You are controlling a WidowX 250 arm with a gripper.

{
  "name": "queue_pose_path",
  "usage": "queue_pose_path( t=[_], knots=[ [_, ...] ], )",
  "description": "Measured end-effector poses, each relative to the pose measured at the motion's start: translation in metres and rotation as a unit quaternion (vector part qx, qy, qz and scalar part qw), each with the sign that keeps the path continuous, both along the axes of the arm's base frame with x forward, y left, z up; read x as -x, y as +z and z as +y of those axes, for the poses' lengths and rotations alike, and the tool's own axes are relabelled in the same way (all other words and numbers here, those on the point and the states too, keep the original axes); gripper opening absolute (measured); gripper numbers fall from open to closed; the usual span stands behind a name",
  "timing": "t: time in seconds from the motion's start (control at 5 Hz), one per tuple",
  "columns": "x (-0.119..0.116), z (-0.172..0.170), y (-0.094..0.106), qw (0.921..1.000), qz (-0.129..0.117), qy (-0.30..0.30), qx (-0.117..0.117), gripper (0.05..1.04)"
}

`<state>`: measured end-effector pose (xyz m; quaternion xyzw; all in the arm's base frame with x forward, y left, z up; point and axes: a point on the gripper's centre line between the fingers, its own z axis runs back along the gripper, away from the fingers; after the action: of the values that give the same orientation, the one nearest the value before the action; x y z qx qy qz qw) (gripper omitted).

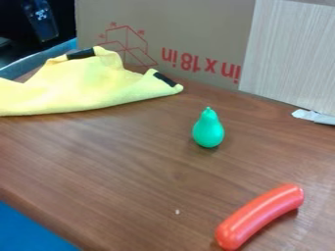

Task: Unfold a cloth from top left to bottom right

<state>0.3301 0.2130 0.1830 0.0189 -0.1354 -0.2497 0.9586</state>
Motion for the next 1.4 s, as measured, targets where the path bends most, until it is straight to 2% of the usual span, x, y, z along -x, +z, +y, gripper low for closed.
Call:
queue_pose_path(
  t=[0.2,0.4,0.6,1.2,1.4],
  knots=[
    [-0.002,0.001,-0.015,0.9998,0.016,0.003,0.013,1.001],
    [-0.015,0.002,-0.027,0.9994,0.03,0.005,0.018,1.0],
    [-0.031,0.004,-0.03,0.9994,0.032,0.002,0.013,1.001],
    [-0.068,0.023,-0.034,0.9996,0.019,-0.022,0.006,1.0],
    [-0.069,0.026,-0.034,0.9994,0.013,-0.033,0.001,1.0]
  ],
)
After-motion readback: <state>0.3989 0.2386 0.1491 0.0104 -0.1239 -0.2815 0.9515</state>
